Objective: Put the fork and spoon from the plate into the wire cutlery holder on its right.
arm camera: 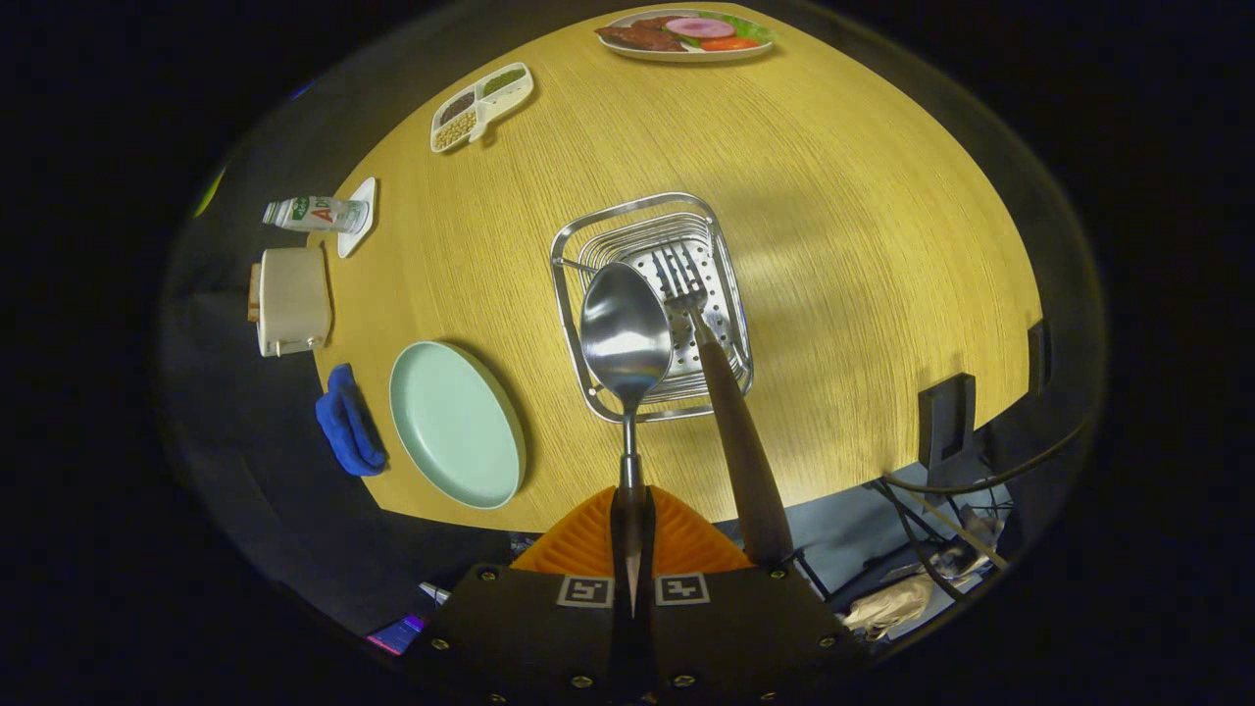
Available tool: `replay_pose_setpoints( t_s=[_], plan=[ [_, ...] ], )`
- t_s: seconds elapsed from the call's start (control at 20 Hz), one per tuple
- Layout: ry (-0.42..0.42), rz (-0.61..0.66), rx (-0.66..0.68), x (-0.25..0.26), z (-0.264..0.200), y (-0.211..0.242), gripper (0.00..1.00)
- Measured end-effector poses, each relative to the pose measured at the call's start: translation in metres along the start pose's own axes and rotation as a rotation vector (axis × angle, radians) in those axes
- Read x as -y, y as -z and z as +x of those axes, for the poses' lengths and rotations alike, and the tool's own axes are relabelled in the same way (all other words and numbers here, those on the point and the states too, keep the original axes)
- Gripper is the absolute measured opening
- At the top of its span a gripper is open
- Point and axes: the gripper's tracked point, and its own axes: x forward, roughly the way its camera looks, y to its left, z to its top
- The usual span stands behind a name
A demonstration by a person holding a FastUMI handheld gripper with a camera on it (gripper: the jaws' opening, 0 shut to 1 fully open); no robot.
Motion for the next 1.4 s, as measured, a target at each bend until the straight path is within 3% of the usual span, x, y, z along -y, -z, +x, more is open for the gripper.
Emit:
replay_pose_setpoints(
  t_s=[0.2, 0.65, 0.75, 0.9, 1.4],
  plan=[
    [0.004, 0.020, 0.006, 0.002, -0.003, -0.003, 0.01],
    [-0.027, 0.042, 0.082, -0.008, -0.017, -0.020, 0.14],
    [-0.040, 0.042, 0.100, -0.010, -0.021, -0.022, 0.27],
    [-0.040, 0.043, 0.111, -0.011, -0.022, -0.023, 0.56],
    [-0.057, 0.055, 0.132, -0.011, -0.031, -0.021, 0.56]
  ],
)
